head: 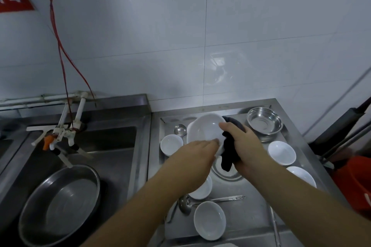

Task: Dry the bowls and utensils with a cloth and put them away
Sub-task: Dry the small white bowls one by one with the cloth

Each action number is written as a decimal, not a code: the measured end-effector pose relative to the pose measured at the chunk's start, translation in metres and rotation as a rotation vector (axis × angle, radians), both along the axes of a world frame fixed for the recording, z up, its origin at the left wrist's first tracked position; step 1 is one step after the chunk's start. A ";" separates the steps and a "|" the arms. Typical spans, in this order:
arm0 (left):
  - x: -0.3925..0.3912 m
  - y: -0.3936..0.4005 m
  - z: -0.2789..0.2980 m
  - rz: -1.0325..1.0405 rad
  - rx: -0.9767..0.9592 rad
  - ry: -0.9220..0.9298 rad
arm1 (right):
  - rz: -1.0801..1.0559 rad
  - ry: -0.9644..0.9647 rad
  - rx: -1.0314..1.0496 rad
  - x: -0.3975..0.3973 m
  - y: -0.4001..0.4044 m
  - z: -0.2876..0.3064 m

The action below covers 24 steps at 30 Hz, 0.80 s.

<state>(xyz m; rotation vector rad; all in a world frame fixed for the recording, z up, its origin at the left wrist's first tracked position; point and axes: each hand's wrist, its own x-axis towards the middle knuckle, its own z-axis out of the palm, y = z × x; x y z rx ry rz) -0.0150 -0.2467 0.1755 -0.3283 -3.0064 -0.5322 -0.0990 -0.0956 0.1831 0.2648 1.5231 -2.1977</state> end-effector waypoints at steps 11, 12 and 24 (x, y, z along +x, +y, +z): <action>-0.012 0.021 -0.026 0.549 0.796 -0.239 | -0.094 -0.137 -0.090 -0.004 0.038 -0.037; -0.015 0.025 -0.028 0.591 0.950 -0.316 | -0.091 -0.121 -0.089 -0.005 0.042 -0.039; -0.058 0.097 -0.060 0.698 1.431 -0.511 | -0.316 -0.065 0.143 -0.030 0.139 -0.084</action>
